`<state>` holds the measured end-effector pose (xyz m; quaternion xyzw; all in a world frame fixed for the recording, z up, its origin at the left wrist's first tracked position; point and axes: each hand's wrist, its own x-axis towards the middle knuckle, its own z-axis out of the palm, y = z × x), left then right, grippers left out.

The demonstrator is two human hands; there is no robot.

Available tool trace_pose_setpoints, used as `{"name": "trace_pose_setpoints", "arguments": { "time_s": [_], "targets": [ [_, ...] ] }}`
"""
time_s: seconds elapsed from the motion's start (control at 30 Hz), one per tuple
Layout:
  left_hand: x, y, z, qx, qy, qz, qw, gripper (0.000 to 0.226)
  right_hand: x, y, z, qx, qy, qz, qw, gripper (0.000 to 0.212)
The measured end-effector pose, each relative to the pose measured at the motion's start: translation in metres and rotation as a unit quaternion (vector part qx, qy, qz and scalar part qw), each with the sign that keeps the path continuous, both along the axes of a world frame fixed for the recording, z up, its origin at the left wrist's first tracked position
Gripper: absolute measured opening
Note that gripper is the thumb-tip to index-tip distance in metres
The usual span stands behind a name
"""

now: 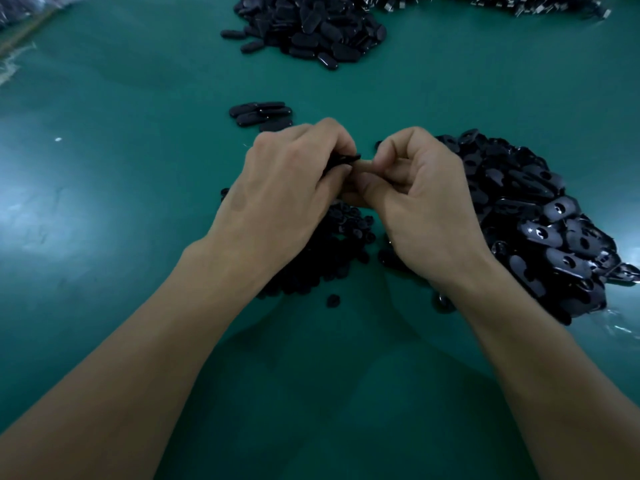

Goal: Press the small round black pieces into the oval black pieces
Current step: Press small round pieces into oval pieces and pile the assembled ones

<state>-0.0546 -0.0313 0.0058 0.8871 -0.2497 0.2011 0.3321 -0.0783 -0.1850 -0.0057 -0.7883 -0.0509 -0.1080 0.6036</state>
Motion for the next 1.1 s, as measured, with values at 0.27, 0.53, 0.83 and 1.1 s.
{"name": "trace_pose_setpoints", "arguments": {
  "time_s": [0.27, 0.53, 0.83, 1.1],
  "targets": [
    [0.001, -0.002, -0.003, -0.048, 0.033, 0.021, 0.998, 0.011, 0.001, -0.003, -0.001, -0.033, -0.033, -0.023, 0.999, 0.016],
    [0.003, -0.001, 0.003, -0.234, 0.203, -0.06, 0.949, 0.022, 0.007, -0.016, 0.004, -0.061, -0.069, -0.011, 0.996, 0.016],
    [0.004, -0.002, 0.003, -0.312, 0.275, -0.066, 0.907, 0.016, 0.005, -0.016, 0.008, -0.023, -0.048, 0.003, 0.999, 0.014],
    [0.003, -0.002, 0.0, -0.305, 0.287, -0.075, 0.905, 0.017, 0.004, -0.018, 0.01, -0.044, -0.039, 0.008, 0.998, 0.016]
  ]
}}
